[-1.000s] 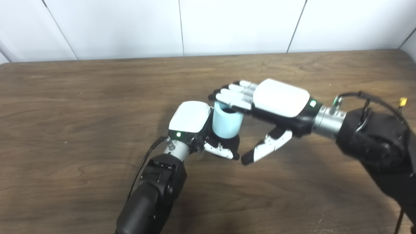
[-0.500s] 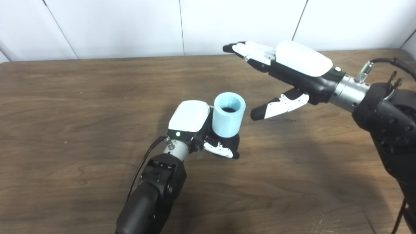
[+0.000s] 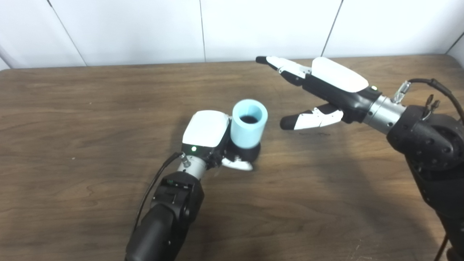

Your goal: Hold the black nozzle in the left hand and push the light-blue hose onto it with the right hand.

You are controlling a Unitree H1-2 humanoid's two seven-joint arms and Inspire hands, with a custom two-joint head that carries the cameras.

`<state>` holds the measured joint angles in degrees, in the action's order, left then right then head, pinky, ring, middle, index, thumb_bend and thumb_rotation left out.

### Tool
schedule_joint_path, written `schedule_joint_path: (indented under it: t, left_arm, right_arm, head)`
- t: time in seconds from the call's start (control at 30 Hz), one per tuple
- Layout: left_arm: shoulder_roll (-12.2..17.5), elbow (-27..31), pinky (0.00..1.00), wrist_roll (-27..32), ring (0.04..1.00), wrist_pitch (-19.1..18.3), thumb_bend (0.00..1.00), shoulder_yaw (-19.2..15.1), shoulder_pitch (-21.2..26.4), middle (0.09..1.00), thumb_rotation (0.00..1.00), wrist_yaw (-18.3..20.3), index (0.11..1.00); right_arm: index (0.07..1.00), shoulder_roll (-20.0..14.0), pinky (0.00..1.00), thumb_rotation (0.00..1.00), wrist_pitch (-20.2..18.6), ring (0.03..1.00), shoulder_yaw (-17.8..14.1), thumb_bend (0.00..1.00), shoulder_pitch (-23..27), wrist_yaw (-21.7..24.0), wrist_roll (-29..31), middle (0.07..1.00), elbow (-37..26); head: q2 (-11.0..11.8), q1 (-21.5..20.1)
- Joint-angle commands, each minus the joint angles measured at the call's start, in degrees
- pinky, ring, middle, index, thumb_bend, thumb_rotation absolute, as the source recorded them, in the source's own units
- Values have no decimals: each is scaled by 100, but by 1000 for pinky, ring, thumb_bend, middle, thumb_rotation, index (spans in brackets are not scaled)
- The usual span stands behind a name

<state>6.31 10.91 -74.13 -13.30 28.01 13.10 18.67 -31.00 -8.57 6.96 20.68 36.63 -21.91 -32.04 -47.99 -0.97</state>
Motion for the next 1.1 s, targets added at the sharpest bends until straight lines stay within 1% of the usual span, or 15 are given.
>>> schedule_joint_path:
  t: [0.0,0.07,0.2,0.3,0.47,0.57,0.63,0.7,0.77,0.83,0.87,0.9,0.97,1.03,1.07]
  left_arm:
    - [4,133,690,-58,768,52,988,-62,150,814,344,-78,834]
    - [39,162,763,-67,821,55,998,-80,164,882,379,-28,911]
    - [57,189,862,-89,901,-3,1000,-168,204,968,423,131,991]
    - [86,225,916,-75,941,-13,1000,-267,228,997,455,236,1000]
    - [101,262,974,-11,958,-68,1000,-461,242,1000,470,395,1000]
    - [146,286,989,130,968,-90,1000,-666,217,1000,472,337,1000]
    - [199,360,984,343,976,-116,1000,-891,182,1000,469,284,1000]
    - [234,436,963,556,974,-131,1000,-1119,134,1000,472,184,1000]
    - [267,435,914,957,947,-13,1000,-1407,48,994,480,-163,1000]
    - [287,430,860,1481,904,133,1000,-1698,-72,956,515,-463,1000]
    - [282,434,837,1754,891,207,997,-1821,-133,941,514,-576,995]
    - [276,443,815,2033,881,286,985,-1943,-206,929,505,-686,983]
    - [208,499,746,2672,857,432,927,-2219,-391,900,484,-923,949]
    - [102,557,652,3228,809,598,864,-2469,-557,864,458,-1209,917]
    - [77,569,646,3401,802,659,829,-2533,-602,863,450,-1314,908]
  right_arm:
    - [990,-75,888,1000,18,974,-82,610,95,-153,-51,991,-132]
    - [990,-75,884,1000,-14,972,-66,615,80,-148,-87,990,-150]
    - [985,-55,873,1000,-29,967,-57,627,66,-162,-109,985,-149]
    - [984,-38,870,1000,-20,964,-55,621,53,-180,-112,984,-145]
    - [983,-26,869,1000,-71,964,-66,616,25,-200,-97,983,-117]
    - [984,6,865,1000,-162,962,-66,615,-3,-216,-107,982,-103]
    - [983,38,858,1000,-197,959,-68,615,-39,-255,-111,983,-67]
    - [976,99,858,1000,-217,956,-100,594,-96,-327,-32,976,12]
    - [968,242,855,1000,-318,950,-166,588,-203,-446,85,971,133]
    - [979,362,839,1000,-275,937,-195,575,-330,-609,110,970,295]
    - [986,420,834,1000,-248,932,-210,570,-385,-681,128,971,367]
    - [991,492,829,1000,-230,927,-229,566,-445,-758,147,972,437]
    - [999,681,820,1000,-335,916,-268,574,-596,-925,157,975,551]
    - [1000,917,841,1000,-435,924,-340,574,-754,-1135,242,982,694]
    - [1000,1002,828,1000,-474,924,-370,581,-802,-1210,281,982,743]
  head:
    - [-11,2]
    - [-10,13]
    - [-14,15]
    - [-11,25]
    - [-6,88]
    - [-1,123]
    - [13,182]
    - [21,189]
    - [34,218]
    - [36,232]
    - [36,232]
    - [35,207]
    - [35,198]
    - [38,184]
    - [41,179]
